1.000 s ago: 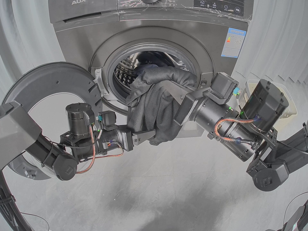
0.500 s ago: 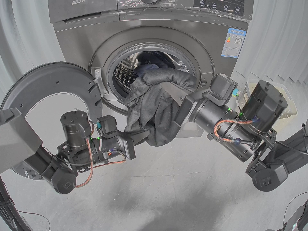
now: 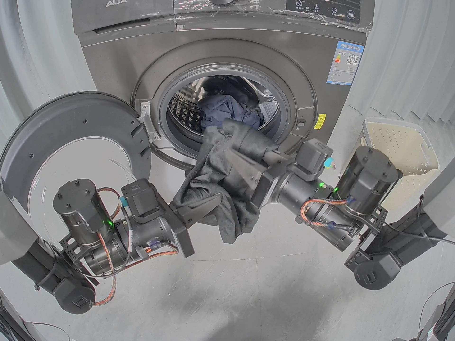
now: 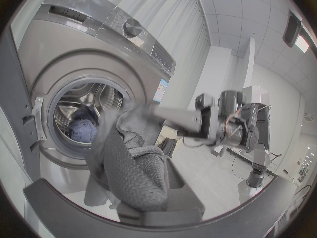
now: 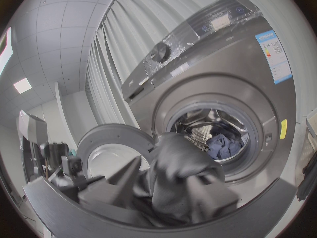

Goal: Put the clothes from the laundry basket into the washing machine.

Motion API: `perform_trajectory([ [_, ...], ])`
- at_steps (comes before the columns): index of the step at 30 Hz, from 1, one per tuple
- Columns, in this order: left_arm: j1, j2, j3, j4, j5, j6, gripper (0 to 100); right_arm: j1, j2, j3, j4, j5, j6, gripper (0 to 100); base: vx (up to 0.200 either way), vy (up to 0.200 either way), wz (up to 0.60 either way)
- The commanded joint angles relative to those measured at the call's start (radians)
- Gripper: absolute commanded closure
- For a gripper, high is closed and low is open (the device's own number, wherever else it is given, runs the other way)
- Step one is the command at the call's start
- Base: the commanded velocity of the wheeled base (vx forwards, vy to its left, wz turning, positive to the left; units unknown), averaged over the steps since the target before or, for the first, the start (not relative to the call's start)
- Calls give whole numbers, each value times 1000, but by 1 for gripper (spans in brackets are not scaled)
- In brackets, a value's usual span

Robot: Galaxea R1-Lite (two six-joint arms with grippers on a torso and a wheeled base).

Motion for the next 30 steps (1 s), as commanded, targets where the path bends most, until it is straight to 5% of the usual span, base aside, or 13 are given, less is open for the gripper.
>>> perform_trajectory([
  [1, 0, -28, -39, -16, 5, -5, 100, -9, 30, 56, -3, 1, -2, 0, 0, 0, 0],
  [6, 25, -34, -102, -37, 39, -57, 100, -35, 29, 159, -35, 1, -15, 0, 0, 0, 0],
  [15, 40, -16, -187, -40, 48, -92, 100, -84, 27, 277, -38, 12, -19, 0, 0, 0, 0],
  [21, 37, -31, -211, -42, 53, -98, 100, -72, 47, 294, -35, 12, -24, 0, 0, 0, 0],
  [30, 40, -19, -268, -42, 124, -104, 100, -69, 191, 259, -38, 10, -25, 0, 0, 0, 0],
])
